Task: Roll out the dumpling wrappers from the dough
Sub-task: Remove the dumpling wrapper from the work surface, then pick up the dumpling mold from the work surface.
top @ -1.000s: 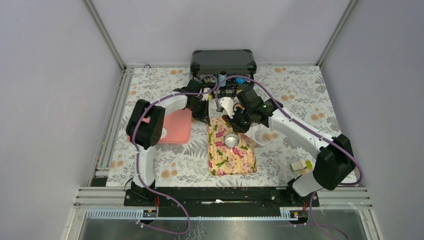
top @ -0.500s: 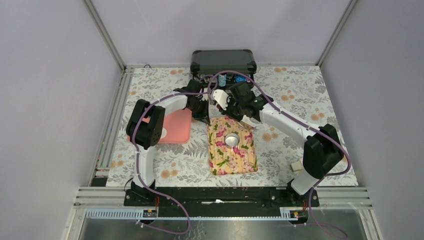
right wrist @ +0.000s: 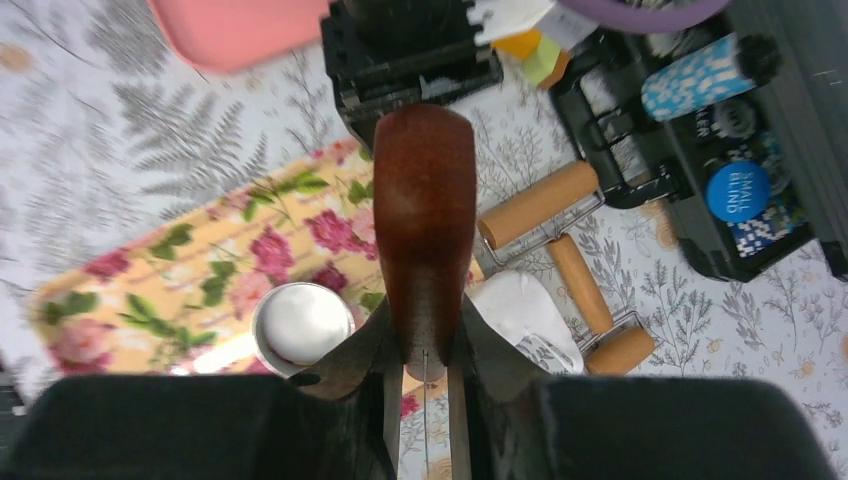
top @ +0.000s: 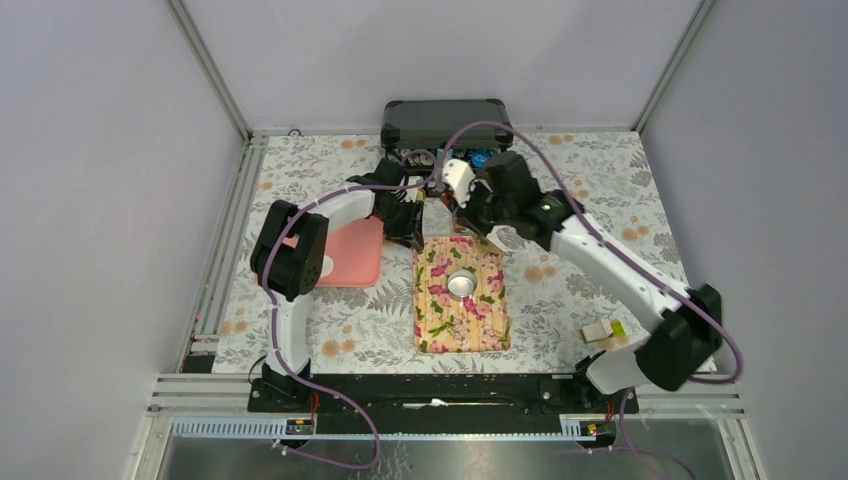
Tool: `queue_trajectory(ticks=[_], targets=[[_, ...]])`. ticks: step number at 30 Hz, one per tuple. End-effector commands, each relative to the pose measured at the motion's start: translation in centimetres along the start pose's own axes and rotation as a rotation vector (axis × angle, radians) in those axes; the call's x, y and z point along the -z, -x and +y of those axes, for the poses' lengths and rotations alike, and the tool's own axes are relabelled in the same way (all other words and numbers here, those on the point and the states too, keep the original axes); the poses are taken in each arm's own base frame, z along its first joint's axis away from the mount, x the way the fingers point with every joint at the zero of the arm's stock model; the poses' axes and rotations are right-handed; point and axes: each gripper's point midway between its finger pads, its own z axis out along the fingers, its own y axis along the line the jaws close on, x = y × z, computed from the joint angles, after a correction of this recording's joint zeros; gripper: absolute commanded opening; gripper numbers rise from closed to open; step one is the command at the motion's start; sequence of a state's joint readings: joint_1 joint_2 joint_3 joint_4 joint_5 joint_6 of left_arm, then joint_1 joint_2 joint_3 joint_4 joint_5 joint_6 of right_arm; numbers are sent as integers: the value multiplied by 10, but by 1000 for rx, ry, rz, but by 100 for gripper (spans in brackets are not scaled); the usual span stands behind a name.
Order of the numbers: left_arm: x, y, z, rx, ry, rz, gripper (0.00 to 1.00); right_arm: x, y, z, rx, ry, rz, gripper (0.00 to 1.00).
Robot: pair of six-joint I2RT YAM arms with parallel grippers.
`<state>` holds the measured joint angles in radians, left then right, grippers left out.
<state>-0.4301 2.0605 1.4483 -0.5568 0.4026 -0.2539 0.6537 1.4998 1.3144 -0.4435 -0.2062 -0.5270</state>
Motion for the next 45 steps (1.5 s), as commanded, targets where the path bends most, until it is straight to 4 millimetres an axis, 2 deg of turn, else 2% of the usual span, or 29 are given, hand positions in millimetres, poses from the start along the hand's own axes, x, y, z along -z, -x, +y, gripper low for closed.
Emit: queue_trajectory(ticks=[1, 5, 8, 12, 16, 20, 23, 26, 32, 34, 37, 39, 45], targets=[[44, 32, -27, -101, -24, -120, 47, 64, 43, 11, -92, 39, -226, 0], [68, 49, -42, -147, -45, -182, 72, 98, 51, 6, -184, 83, -370, 0], [85, 53, -62, -191, -111, -201, 83, 107, 49, -2, -258, 74, -454, 0], [91, 36, -88, -298, -157, -180, 86, 109, 39, -27, -361, -7, -545, 0], [74, 6, -111, -406, -146, -100, 86, 113, 19, -63, -453, -145, -564, 0], [41, -22, -121, -441, -128, 7, 76, 124, 4, -89, -491, -300, -568, 0], [23, -34, -122, -450, -116, 69, 69, 136, 1, -95, -495, -359, -580, 0], [13, -42, -123, -450, -112, 103, 63, 145, -2, -100, -488, -402, -585, 0], [1, -52, -118, -445, -93, 142, 62, 152, -3, -100, -459, -433, -589, 0], [-2, -54, -116, -441, -91, 153, 59, 152, -2, -98, -456, -425, -592, 0], [-5, -56, -117, -429, -101, 164, 44, 150, -3, -96, -457, -412, -591, 0], [-6, -57, -117, -424, -106, 170, 31, 149, -2, -96, -458, -410, -591, 0], [-3, -51, -117, -402, -114, 153, 5, 149, -3, -96, -460, -411, -588, 0]])
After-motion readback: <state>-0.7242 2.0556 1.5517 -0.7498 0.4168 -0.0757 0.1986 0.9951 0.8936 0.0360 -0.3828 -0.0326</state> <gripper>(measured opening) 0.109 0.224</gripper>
